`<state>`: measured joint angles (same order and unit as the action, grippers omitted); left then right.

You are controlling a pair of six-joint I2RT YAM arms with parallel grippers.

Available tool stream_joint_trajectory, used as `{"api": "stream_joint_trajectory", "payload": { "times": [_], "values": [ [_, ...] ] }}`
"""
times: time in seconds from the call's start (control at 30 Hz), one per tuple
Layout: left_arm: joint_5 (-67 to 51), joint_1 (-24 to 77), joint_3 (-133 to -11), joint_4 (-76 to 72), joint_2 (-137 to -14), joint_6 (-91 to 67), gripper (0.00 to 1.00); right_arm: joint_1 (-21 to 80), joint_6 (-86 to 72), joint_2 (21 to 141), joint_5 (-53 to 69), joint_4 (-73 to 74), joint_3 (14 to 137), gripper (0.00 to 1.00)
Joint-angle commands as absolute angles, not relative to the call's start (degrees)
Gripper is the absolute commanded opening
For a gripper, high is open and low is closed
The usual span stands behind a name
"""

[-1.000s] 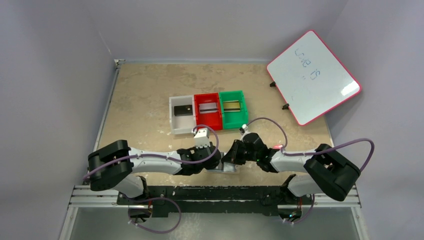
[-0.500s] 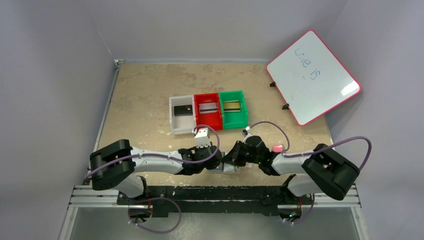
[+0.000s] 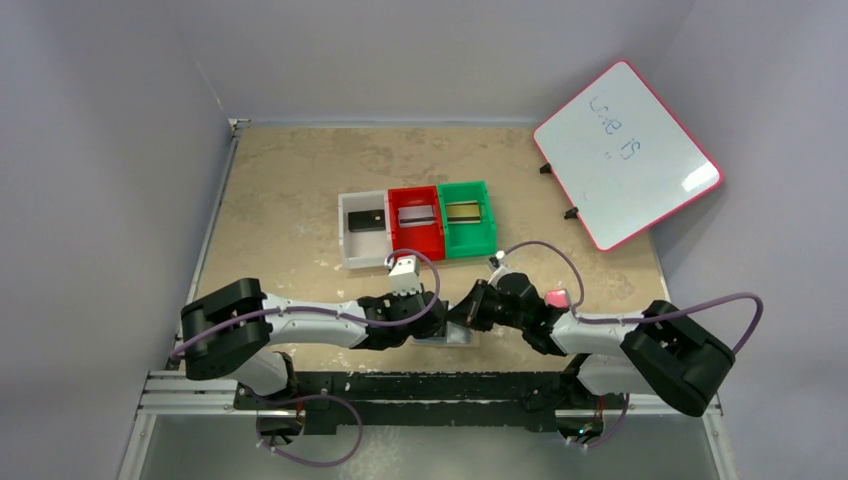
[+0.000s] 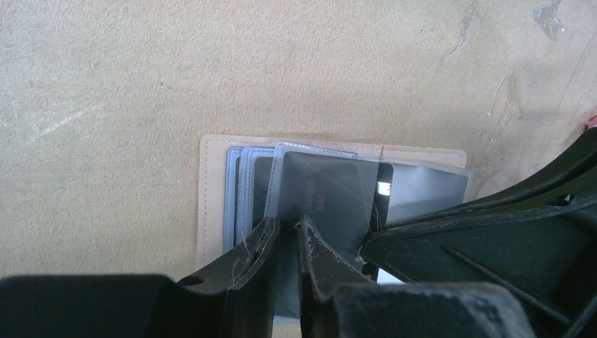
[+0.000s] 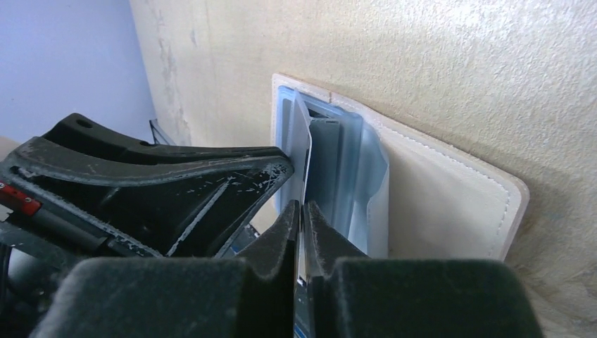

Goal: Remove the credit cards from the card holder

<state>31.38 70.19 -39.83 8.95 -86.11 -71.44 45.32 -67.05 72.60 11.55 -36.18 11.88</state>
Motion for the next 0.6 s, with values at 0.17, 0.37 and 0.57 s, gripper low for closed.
{"api": "stream_joint_trajectory", "payload": {
  "times": [0.17,0.37,0.57],
  "values": [
    [30.9,70.4,-41.3,15.6,-89.6,-71.4,0.15,45.0,-66.7,71.0,12.0,-36.7,12.1,0.02],
    [31.3,70.4,-41.3,16.5,-89.7,-71.5,0.14,44.2,-66.7,70.4,12.4,-36.6,10.8,0.0],
    [31.8,70.4,-41.6,17.4,-89.7,-71.4,0.14,41.9,-65.2,66.4,12.1,-31.8,10.0,0.0]
  ]
}}
